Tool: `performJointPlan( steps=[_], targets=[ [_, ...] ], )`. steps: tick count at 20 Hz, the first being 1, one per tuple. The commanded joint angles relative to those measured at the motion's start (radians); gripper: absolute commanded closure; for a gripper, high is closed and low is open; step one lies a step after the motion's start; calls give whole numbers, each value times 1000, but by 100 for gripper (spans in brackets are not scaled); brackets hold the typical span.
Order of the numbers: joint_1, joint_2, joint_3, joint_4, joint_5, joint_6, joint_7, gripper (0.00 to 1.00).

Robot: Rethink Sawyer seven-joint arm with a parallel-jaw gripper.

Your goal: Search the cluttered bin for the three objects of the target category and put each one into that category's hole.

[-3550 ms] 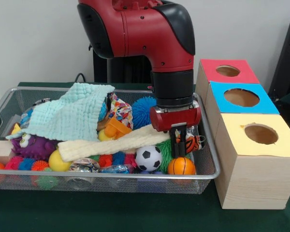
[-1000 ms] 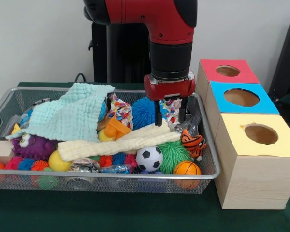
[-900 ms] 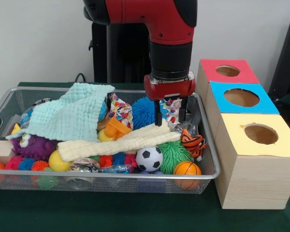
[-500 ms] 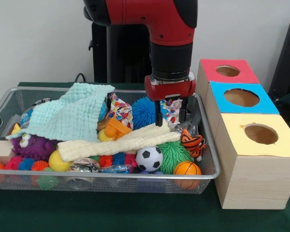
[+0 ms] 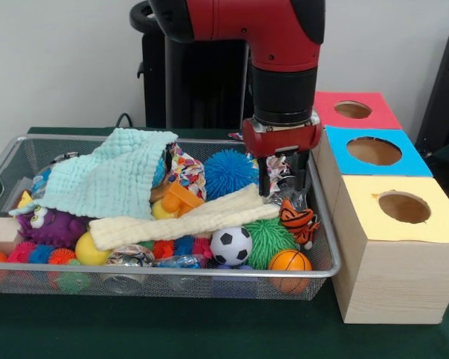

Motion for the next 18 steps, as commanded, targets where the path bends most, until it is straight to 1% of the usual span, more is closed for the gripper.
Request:
performJointPlan(
  steps=[1,6,11,13,18],
  targets=[
    [31,50,1,-40,25,-79,175,0],
    [34,82,-1,-56,28,-104,169,0],
    [11,160,22,-105,18,-148,138,0],
    [2,178,30,-113,14,-158,127,0],
    [26,212,8,-134,13,-212,152,0]
  ],
)
